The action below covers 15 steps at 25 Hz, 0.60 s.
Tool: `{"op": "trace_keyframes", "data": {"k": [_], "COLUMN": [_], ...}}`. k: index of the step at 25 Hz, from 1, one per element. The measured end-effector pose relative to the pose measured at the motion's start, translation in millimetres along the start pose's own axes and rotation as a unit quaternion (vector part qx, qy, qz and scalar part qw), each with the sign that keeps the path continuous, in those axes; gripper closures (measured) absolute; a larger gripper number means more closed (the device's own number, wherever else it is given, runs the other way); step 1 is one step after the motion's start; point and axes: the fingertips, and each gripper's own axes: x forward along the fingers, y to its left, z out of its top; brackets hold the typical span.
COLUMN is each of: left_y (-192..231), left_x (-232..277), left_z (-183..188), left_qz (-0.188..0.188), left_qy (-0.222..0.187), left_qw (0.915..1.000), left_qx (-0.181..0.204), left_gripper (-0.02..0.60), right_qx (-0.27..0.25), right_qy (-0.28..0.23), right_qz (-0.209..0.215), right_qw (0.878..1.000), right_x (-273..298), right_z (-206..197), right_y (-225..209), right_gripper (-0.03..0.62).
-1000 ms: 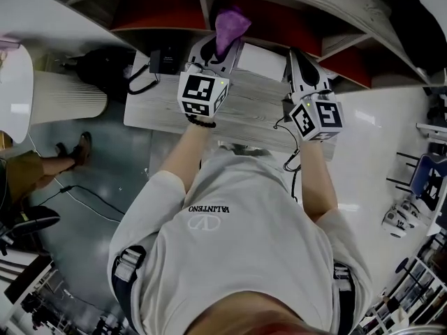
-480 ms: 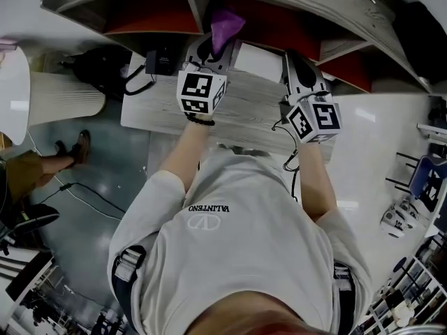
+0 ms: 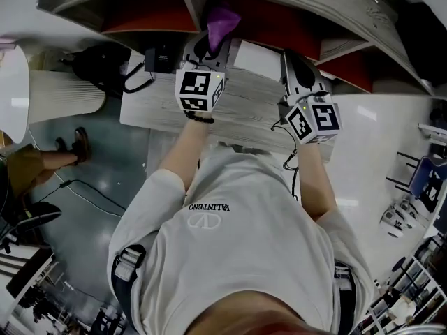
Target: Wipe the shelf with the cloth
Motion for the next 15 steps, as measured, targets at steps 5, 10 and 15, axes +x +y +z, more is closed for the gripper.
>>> {"op": "trace_keyframes", "data": {"k": [5, 10, 15], "left_y": [-1.7, -2.5, -7.5], "left_x": [1.6, 2.0, 3.4], "left_z": [-0.7, -0.9, -1.9], "left_qz": [0.013, 0.021, 0.021], "left_qy": [0.001, 0.001, 0.002], "left_qw": [0.9998, 0.9997, 0.9997], "left_qx": [0.016, 0.013, 0.014], "left_gripper": [0.483, 0.483, 0.483], "right_qx": [0.005, 0.010, 0.013], "right_qy": [-0.001, 0.000, 0.002], "right_qz": [-0.006, -0.011, -0.013], "right_qw": [1.000, 1.000, 1.000], "right_x": [-5.6, -12.3, -15.0], "right_z": [-1.9, -4.3, -8.0], "right_y": [-4.8, -11.7, -16.3], "right_gripper": [0.595, 0.595, 0.595]}}
